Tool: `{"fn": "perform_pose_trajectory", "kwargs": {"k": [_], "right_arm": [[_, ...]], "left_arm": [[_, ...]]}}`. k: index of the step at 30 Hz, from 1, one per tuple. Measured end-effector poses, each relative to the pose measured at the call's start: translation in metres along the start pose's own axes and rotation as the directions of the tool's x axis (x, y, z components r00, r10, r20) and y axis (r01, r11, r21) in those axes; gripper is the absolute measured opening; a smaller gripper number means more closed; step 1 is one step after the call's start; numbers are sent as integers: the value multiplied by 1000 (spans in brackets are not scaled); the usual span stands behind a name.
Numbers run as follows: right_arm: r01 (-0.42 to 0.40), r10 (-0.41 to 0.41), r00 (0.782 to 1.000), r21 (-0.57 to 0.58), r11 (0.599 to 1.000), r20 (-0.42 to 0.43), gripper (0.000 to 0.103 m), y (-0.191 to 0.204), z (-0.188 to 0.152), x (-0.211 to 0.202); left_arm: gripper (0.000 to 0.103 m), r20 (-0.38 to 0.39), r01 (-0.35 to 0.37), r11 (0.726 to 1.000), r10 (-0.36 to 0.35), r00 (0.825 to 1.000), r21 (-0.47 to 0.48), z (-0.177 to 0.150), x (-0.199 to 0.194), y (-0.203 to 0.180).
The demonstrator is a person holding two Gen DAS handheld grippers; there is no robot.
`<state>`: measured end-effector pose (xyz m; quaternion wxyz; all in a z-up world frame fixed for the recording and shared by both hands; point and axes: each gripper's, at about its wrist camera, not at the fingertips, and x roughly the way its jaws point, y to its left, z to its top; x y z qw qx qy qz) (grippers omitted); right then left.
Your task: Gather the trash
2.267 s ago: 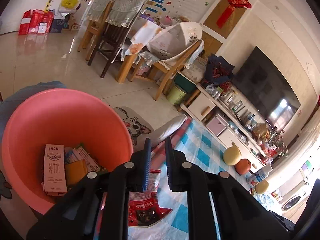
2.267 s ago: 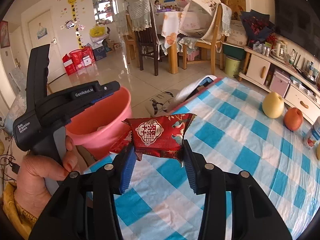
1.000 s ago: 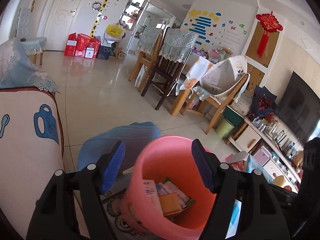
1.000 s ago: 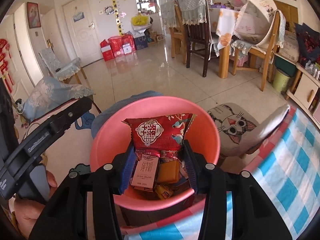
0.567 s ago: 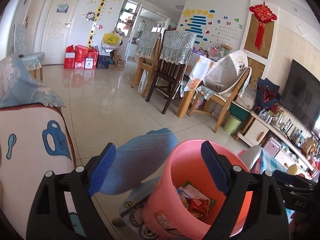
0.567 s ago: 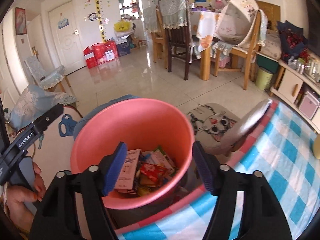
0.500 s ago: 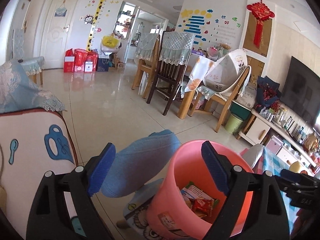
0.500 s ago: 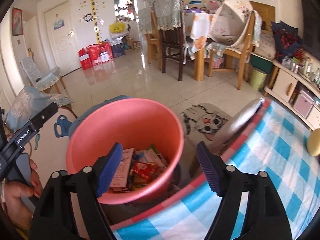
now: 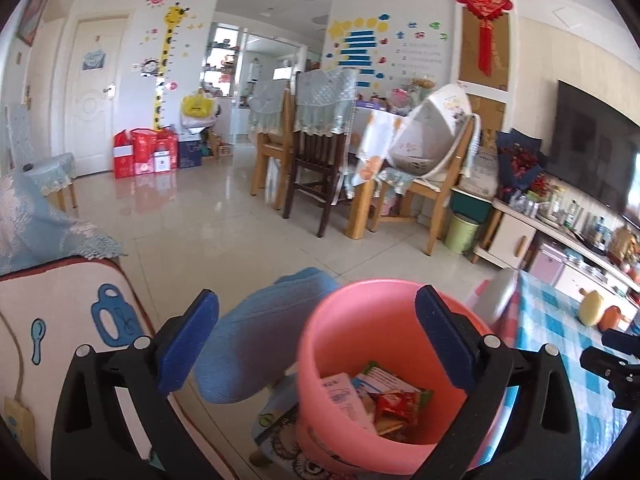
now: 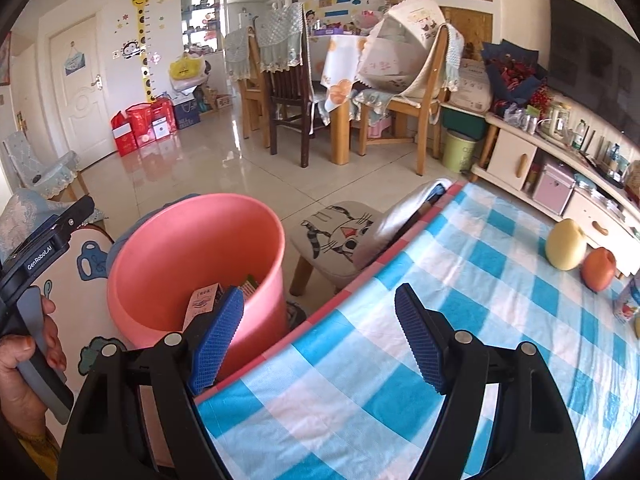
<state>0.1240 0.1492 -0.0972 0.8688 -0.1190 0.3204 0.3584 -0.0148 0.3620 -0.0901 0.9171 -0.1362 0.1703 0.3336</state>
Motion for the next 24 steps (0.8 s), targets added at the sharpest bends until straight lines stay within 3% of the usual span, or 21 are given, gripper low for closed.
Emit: {"fn": "perform_pose_trajectory", "kwargs": {"k": [13, 20, 24], "right_arm": [[126, -142, 985, 153, 980, 97, 78, -51, -29, -101], [211, -254, 950, 229, 950, 180, 79, -81, -53, -176], [250, -316, 921, 279, 927, 226, 86, -96, -68, -220]], "left_arm": [[99, 13, 156, 966, -162, 987, 207, 5, -72, -107], [99, 58, 248, 936, -270, 961, 249, -1, -135, -161], [99, 51, 328, 910, -351, 935, 255, -3, -169, -185]]}}
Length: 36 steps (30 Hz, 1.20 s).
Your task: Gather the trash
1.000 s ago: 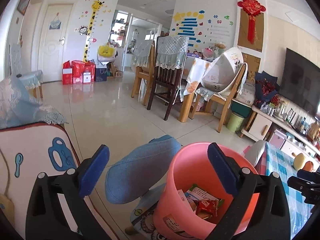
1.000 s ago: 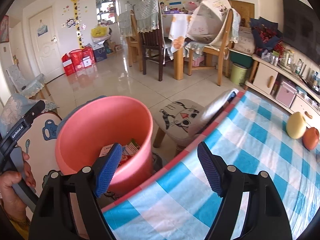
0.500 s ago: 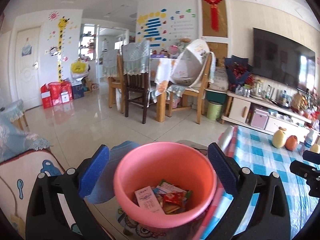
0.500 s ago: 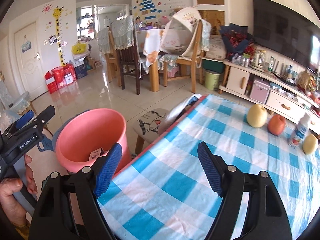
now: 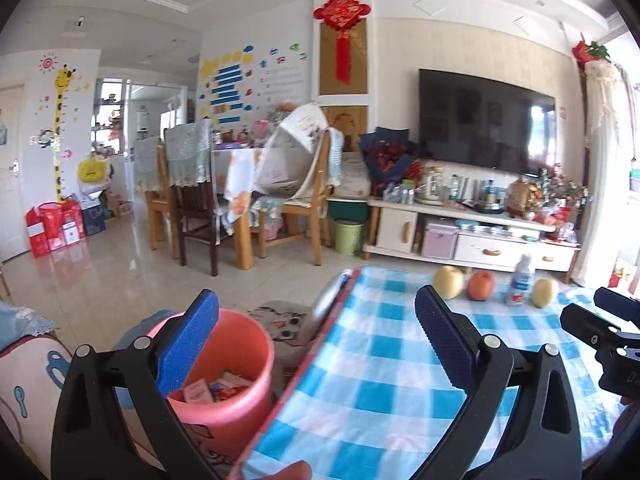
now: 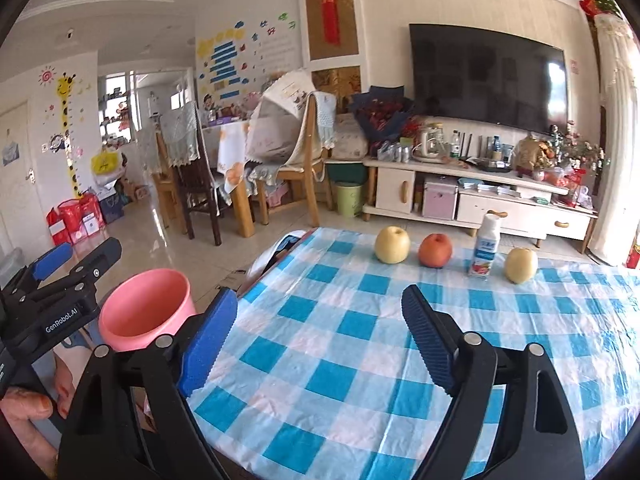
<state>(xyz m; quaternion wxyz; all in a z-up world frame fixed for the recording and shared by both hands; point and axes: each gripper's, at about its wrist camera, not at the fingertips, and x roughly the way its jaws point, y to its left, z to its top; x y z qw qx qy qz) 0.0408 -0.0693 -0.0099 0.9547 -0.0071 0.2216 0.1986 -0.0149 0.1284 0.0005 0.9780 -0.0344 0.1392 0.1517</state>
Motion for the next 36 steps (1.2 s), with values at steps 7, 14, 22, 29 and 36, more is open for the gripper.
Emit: {"fn": "perform_pose_trajectory", "kwargs": {"k": [7, 14, 22, 29, 36], "right_arm": [[90, -93, 992, 29, 995, 90, 89, -42, -9, -66], [160, -169, 977, 77, 984, 126, 92, -77, -23, -116], [234, -250, 955, 111, 966, 158, 93, -101, -36, -154], [294, -308, 932, 101, 950, 189, 93, -110, -41, -180], [310, -327, 922, 112, 944, 207, 93, -114, -42, -192]], "left_arm": [[99, 51, 44, 998, -47, 998, 48, 12, -40, -55], [99, 87, 88, 992, -95, 992, 87, 18, -76, -98], [99, 113, 130, 983, -145, 983, 129, 20, -106, -131], [99, 113, 168, 973, -186, 976, 156, 19, -123, -151], [99, 117, 176, 968, -199, 973, 179, 16, -131, -165]]}}
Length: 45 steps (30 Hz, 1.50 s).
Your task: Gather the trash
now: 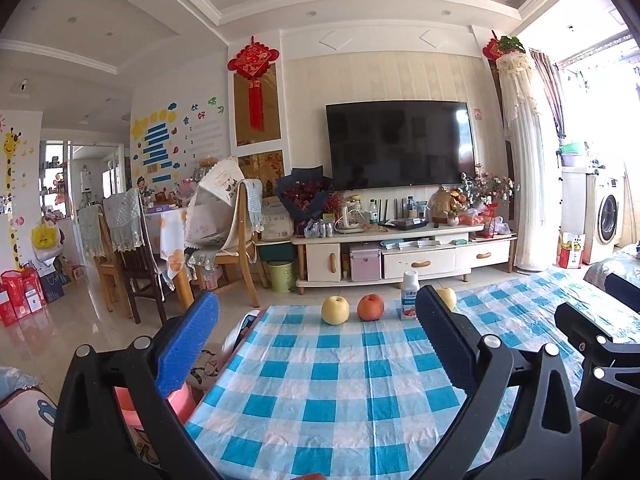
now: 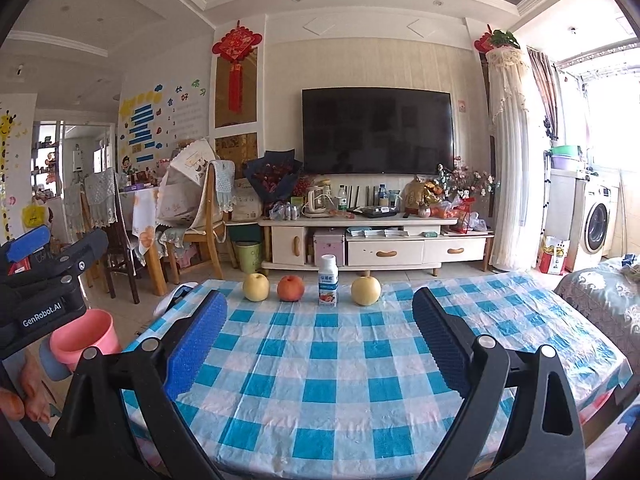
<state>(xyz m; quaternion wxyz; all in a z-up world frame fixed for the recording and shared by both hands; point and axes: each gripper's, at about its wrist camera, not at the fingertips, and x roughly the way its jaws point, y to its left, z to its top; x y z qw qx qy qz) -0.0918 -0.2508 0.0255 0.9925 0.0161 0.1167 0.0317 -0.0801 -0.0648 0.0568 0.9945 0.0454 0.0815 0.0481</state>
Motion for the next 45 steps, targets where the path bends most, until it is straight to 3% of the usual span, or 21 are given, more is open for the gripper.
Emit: {"fn": "perform_pose_trajectory", "kwargs": {"k": [15, 32, 35, 39, 41, 45], "right_arm": [[13, -13, 1000, 0, 1000, -18, 93, -6, -7, 17], [66, -65, 994, 1, 998, -90, 93, -28, -24, 81], [81, -80, 989, -2, 997, -127, 93, -38, -32, 104], [107, -104, 970, 0, 994, -218, 93, -55, -48, 153], [128, -120, 951, 8, 992, -284, 93, -67, -58, 185], [177, -144, 892, 39, 983, -428, 93, -92, -83, 251]], "left_arm": [[99, -40, 38, 999, -37, 999, 24, -16, 24, -19], [99, -164, 100, 994, -93, 982, 35, -57, 102, -58], [99, -227, 127, 992, -117, 967, 28, -69, 129, -73], [99, -378, 147, 989, -144, 915, -22, -95, 186, -94], [99, -439, 131, 991, -128, 890, -24, -112, 214, -105], [99, -537, 103, 993, -118, 836, -57, -145, 267, -121]]}}
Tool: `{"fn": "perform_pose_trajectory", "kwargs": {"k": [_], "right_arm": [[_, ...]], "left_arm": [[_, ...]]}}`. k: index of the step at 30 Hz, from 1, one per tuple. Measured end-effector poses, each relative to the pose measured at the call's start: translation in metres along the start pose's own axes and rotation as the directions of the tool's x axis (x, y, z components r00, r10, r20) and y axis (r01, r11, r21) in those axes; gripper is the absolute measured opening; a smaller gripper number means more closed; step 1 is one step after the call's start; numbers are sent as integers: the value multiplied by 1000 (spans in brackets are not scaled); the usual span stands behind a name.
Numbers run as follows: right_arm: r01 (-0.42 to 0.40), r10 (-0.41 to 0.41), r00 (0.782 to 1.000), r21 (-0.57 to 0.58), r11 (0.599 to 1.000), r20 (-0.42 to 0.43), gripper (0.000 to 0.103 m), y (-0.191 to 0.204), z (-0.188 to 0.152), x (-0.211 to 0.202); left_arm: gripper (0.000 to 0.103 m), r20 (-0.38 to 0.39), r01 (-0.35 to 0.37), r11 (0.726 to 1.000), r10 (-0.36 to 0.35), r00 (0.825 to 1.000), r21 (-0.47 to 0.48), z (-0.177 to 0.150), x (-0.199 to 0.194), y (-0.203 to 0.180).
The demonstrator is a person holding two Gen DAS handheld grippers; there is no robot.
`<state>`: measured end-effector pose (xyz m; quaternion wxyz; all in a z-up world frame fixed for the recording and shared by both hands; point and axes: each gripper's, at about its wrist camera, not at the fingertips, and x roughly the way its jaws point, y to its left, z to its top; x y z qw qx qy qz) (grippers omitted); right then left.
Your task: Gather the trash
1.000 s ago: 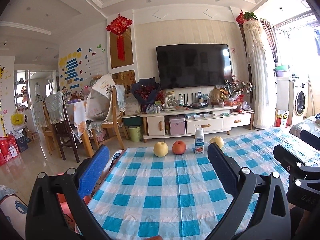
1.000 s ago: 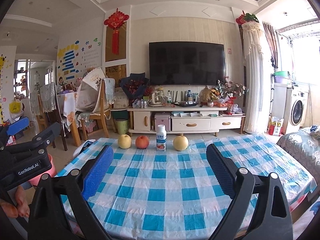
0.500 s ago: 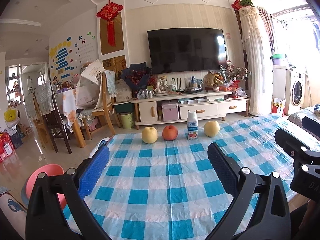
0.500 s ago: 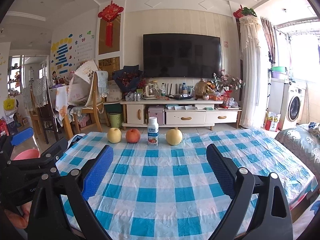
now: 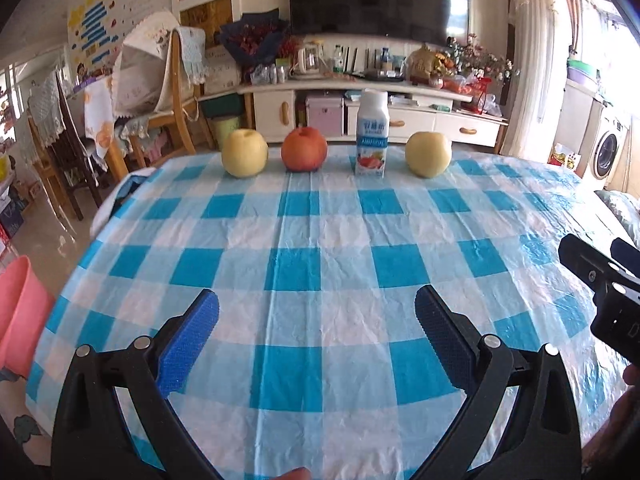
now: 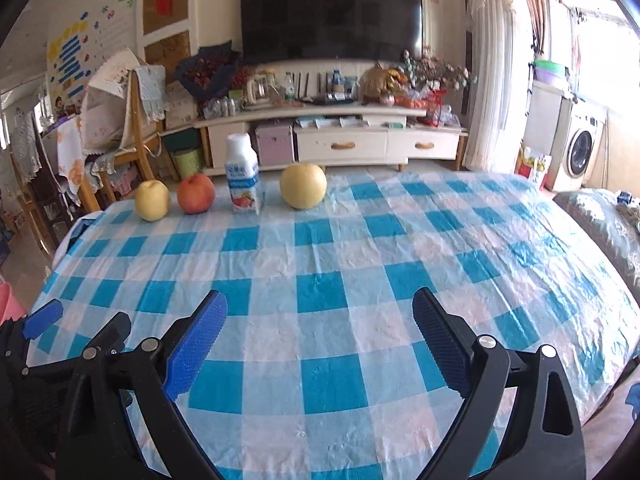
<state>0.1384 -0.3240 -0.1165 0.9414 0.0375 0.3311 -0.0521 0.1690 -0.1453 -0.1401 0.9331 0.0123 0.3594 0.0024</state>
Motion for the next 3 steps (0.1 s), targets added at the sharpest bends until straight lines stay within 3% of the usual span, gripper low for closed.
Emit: {"fn": "perform_pose_trajectory", "kwargs": {"k": [3], "right_arm": [[31, -31, 995, -2, 1000, -95, 93, -5, 0, 45]], "left_arm": [[99, -70, -6, 1000, 5, 998, -17, -1, 38, -8]]}}
